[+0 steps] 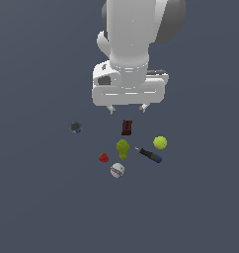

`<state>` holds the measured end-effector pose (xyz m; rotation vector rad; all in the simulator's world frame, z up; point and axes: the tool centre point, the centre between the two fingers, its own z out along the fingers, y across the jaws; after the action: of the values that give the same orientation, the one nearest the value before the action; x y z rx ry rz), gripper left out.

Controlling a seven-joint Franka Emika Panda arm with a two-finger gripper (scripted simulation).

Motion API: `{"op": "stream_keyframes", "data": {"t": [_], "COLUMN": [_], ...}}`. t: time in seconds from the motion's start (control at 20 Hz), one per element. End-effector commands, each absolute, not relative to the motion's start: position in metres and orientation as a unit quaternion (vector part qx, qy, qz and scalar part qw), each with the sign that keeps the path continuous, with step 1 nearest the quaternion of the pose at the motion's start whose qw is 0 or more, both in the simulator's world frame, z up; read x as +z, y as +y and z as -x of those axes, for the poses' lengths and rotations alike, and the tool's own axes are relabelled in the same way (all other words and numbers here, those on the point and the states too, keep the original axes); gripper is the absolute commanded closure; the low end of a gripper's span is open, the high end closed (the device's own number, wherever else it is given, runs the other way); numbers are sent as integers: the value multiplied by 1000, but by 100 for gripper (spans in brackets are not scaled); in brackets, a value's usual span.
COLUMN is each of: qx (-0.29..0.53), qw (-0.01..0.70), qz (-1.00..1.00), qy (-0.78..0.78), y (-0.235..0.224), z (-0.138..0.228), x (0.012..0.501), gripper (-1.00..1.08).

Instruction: Pick up a designated object from a clutter of objects.

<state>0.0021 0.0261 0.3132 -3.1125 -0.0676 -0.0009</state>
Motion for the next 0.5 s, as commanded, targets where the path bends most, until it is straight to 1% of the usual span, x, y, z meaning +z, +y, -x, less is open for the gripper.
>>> {"op": "stream_keyframes", "data": {"t": [0.0,0.45], "qx": [0,-10], "qw": [14,18], "qz": [1000,999], "qy": [-22,-25], "y": [26,43], "z": [-2,-13], "x": [313,316], "gripper": [-92,-92]}}
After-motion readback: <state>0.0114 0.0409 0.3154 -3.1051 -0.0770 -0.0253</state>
